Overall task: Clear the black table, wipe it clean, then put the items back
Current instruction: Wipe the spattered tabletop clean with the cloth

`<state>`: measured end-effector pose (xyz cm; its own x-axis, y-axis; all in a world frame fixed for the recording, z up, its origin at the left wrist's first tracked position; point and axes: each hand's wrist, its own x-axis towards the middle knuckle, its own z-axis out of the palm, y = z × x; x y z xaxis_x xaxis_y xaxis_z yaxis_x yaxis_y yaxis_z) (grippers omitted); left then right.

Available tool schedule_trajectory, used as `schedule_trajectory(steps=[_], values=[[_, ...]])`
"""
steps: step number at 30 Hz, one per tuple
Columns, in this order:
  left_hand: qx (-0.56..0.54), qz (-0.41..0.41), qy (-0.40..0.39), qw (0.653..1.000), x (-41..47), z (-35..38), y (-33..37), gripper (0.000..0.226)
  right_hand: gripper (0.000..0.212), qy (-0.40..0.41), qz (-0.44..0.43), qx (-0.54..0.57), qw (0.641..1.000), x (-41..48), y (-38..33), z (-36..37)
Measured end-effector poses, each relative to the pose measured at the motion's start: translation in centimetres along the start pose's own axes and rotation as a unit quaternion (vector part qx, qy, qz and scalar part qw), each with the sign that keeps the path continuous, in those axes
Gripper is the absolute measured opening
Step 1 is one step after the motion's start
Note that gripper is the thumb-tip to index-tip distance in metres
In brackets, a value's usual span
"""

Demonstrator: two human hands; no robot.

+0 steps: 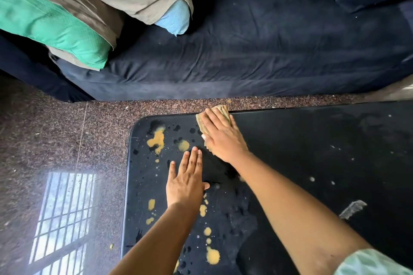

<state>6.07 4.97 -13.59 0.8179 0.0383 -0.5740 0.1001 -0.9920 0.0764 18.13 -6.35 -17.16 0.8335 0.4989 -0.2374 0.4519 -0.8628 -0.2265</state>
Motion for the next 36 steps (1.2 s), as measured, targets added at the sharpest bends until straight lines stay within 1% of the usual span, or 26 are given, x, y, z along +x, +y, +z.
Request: schedule_trajectory(steps=[1, 2, 3, 5, 6, 7, 8, 10, 12, 13, 14, 17, 18, 19, 20, 22, 24, 26, 27, 28, 30, 31, 32, 33, 35, 36], values=[[-0.003, -0.003, 0.001, 1.000, 0.0, 0.1, -0.1, 0.079, 0.060, -0.011, -0.022, -0.008, 1.000, -0.4, 1.3, 0.1], [-0.005, -0.005, 0.002, 1.000, 0.0, 0.3, -0.1, 0.079, 0.059, -0.013, -0.007, -0.009, 1.000, -0.8, 2.5, 0.1], [-0.007, -0.006, 0.004, 1.000, 0.0, 0.4, -0.1, 0.079, 0.060, 0.003, 0.047, 0.007, 0.999, -1.2, 3.3, 0.2], [-0.014, -0.007, 0.004, 1.000, 0.0, 0.5, -0.2, 0.079, 0.060, 0.054, 0.197, 0.046, 0.978, -1.4, 2.8, 0.3], [-0.014, -0.008, 0.004, 1.000, 0.0, 0.5, -0.2, 0.079, 0.060, 0.073, 0.251, 0.058, 0.964, -1.0, 1.4, 0.5], [-0.013, -0.008, 0.003, 1.000, 0.0, 0.5, -0.2, 0.080, 0.061, 0.083, 0.278, 0.071, 0.954, -0.5, -0.2, 0.7], [-0.013, -0.011, 0.003, 1.000, -0.2, 0.6, -0.2, 0.080, 0.061, 0.083, 0.271, 0.081, 0.955, -0.2, -1.6, 0.9], [-0.016, -0.019, 0.008, 1.000, -0.4, 0.6, -0.2, 0.080, 0.061, 0.063, 0.174, 0.062, 0.981, -0.2, -2.6, 0.9], [-0.023, -0.027, 0.019, 0.999, -0.7, 0.7, -0.3, 0.081, 0.059, 0.026, 0.067, 0.010, 0.997, -0.9, -0.2, 0.4], [-0.028, -0.031, 0.025, 0.999, -0.9, 0.6, -0.5, 0.081, 0.058, 0.013, 0.052, -0.004, 0.999, -1.3, 1.7, 0.3], [-0.029, -0.032, 0.031, 0.999, -1.2, 0.6, -0.7, 0.080, 0.058, 0.014, 0.079, -0.003, 0.997, -1.6, 3.3, 0.2], [-0.021, -0.033, 0.038, 0.999, -1.8, 0.1, -1.8, 0.073, 0.058, 0.076, 0.252, 0.038, 0.964, -1.3, 3.8, 0.1], [-0.016, -0.033, 0.035, 0.999, -1.9, 0.0, -2.1, 0.072, 0.059, 0.093, 0.276, 0.041, 0.956, -0.5, 2.3, 0.2], [-0.014, -0.033, 0.030, 0.999, -2.0, 0.0, -2.3, 0.072, 0.059, 0.099, 0.270, 0.043, 0.957, 0.2, 0.6, 0.2], [-0.015, -0.034, 0.024, 0.999, -1.9, -0.1, -2.3, 0.073, 0.060, 0.097, 0.233, 0.039, 0.967, 0.8, -1.0, 0.5], [-0.013, -0.037, 0.011, 0.999, -1.7, -0.2, -2.2, 0.076, 0.061, 0.067, 0.118, 0.017, 0.991, 1.3, -3.3, 0.8], [-0.001, -0.037, 0.003, 0.999, -1.3, -0.5, -2.1, 0.077, 0.060, 0.030, 0.036, -0.002, 0.999, 1.0, -2.4, 0.6], [0.013, -0.039, -0.002, 0.999, -1.1, -0.6, -1.9, 0.077, 0.058, 0.005, 0.001, -0.020, 1.000, -0.1, 0.5, 0.5], [0.018, -0.040, -0.003, 0.999, -1.0, -0.6, -1.8, 0.076, 0.058, 0.009, 0.027, -0.015, 0.999, -0.9, 2.0, 0.6], [0.020, -0.043, -0.005, 0.999, -1.0, -0.7, -1.7, 0.076, 0.059, 0.029, 0.083, 0.002, 0.996, -1.6, 2.9, 0.6], [0.016, -0.049, -0.014, 0.999, -1.1, -0.7, -1.5, 0.076, 0.060, 0.067, 0.213, 0.031, 0.974, -2.0, 2.5, 0.7], [0.014, -0.051, -0.017, 0.998, -1.1, -0.7, -1.4, 0.077, 0.061, 0.076, 0.250, 0.043, 0.964, -1.8, 1.1, 0.9], [0.013, -0.053, -0.018, 0.998, -1.1, -0.6, -1.4, 0.078, 0.062, 0.074, 0.255, 0.056, 0.963, -1.5, -0.7, 1.3], [0.010, -0.054, -0.017, 0.998, -1.1, -0.5, -1.4, 0.079, 0.062, 0.067, 0.220, 0.064, 0.971, -1.4, -2.5, 1.5], [0.000, -0.057, -0.015, 0.998, -1.2, -0.4, -1.6, 0.081, 0.062, 0.050, 0.090, 0.048, 0.994, -2.1, -4.3, 1.9], [-0.008, -0.056, -0.015, 0.998, -1.3, -0.3, -1.7, 0.080, 0.061, 0.041, 0.032, 0.026, 0.998, -3.0, -3.7, 1.7]])
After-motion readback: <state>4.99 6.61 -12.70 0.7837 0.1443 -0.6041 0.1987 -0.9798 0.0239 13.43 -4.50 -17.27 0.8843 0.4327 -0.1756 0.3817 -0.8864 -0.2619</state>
